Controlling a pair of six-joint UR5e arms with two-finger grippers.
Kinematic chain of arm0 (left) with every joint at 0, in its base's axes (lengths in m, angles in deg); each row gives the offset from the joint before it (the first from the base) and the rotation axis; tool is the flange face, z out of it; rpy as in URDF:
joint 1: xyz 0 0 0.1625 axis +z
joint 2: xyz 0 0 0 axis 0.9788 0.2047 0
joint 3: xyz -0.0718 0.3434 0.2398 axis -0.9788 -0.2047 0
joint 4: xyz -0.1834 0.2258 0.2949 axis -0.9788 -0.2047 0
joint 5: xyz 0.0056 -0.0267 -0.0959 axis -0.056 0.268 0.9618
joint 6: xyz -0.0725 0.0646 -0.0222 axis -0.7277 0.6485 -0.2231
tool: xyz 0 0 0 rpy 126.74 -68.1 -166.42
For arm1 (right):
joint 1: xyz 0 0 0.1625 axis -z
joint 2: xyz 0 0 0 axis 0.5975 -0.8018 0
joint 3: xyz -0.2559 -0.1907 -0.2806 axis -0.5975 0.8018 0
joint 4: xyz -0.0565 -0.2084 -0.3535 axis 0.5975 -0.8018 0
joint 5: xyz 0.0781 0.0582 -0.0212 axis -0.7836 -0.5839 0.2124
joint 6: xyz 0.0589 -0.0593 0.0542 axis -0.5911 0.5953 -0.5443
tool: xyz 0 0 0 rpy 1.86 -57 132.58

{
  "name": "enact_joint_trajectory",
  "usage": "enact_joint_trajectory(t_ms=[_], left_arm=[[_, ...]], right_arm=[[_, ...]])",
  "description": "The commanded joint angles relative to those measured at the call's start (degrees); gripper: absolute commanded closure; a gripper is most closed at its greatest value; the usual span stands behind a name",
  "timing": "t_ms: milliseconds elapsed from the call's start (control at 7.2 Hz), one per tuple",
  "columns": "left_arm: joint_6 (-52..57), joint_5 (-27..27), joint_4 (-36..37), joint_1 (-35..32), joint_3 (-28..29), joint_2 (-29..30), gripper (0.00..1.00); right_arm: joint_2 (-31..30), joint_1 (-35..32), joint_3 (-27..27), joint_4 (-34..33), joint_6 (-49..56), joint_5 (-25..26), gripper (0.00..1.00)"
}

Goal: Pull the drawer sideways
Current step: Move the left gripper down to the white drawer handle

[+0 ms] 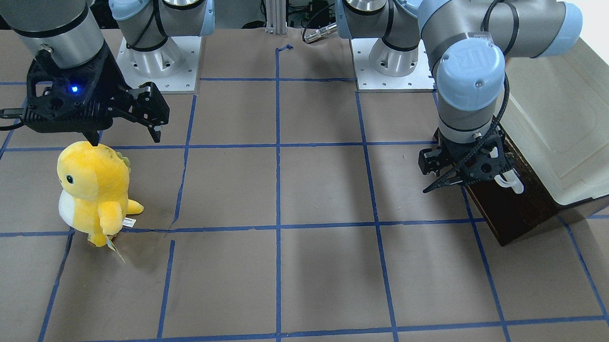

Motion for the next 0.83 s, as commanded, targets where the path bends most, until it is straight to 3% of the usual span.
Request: enact_joint_trajectory(t_ms=[0, 139, 694], left_arm=[[-6.29, -6.01, 0.13, -0.04, -1.57, 4.59, 0.00], [-8.83, -11.34, 0.04, -0.04, -1.66, 6.61, 0.00], [-12.88, -17.17, -0.31, -1.09, -1.40, 8.65, 0.00]], right_arm=[[0.00, 0.00, 0.00, 0.00, 0.00, 0.08, 0.00], [0.00, 0.00, 0.00, 0.00, 0.00, 0.08, 0.00], [0.00, 0.00, 0.00, 0.00, 0.09, 0.08, 0.00]])
